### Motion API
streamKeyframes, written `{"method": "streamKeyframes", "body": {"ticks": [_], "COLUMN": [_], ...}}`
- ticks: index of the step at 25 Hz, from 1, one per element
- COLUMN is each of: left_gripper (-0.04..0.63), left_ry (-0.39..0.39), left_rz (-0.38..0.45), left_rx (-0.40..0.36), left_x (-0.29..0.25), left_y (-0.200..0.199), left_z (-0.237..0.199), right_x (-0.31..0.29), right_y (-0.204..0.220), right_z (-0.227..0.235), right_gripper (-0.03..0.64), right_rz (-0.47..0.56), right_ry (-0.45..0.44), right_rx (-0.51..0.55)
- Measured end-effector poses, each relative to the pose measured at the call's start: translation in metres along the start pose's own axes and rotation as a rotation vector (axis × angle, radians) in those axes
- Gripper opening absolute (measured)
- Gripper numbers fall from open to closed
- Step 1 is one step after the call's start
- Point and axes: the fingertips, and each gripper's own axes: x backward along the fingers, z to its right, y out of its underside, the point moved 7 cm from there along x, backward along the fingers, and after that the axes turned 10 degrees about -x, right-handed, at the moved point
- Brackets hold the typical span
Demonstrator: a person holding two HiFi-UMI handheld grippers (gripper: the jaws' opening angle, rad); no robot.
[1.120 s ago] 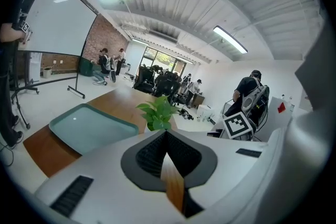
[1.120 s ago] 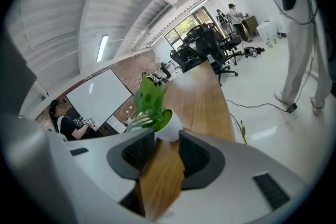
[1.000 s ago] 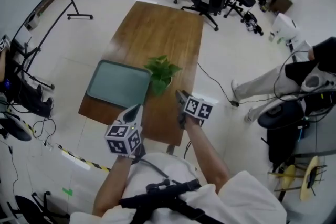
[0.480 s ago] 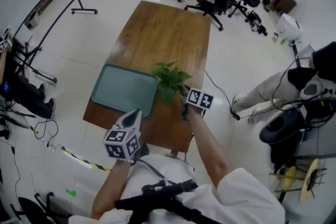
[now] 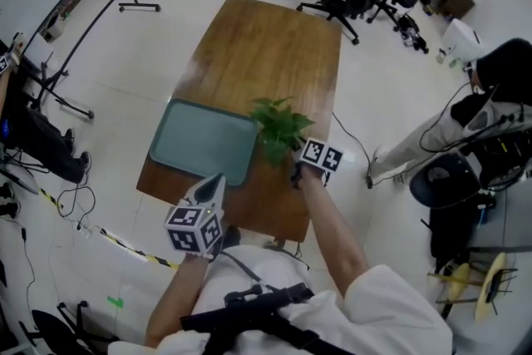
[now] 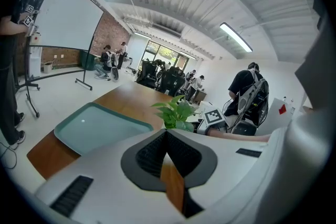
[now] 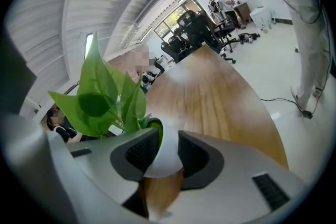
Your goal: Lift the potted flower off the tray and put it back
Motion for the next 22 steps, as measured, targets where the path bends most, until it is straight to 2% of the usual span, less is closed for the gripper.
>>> {"method": "streamKeyframes", "body": {"ticks": [12, 16, 22], "left_gripper": [0.000, 0.000, 0.000], "left_ry": [-0.033, -0.044, -0.070], "left_rz": [0.015, 0.025, 0.045], "left_rx": [0.026, 0.033, 0.046], "left_x": [0.013, 0.020, 0.032], "left_y": [0.008, 0.014, 0.019], "left_z": [-0.003, -0.005, -0.005], "right_x": [0.007, 0.013, 0.011], "right_y": [-0.002, -0.002, -0.003], "right_z": [-0.004, -0.017, -0.064], "right_gripper": [0.077, 0.074, 0.074], "right_rz": [0.038, 0.048, 0.033], "right_ry": [0.009, -0.027, -0.129], "right_rx": [-0.017, -0.013, 0.016]}}
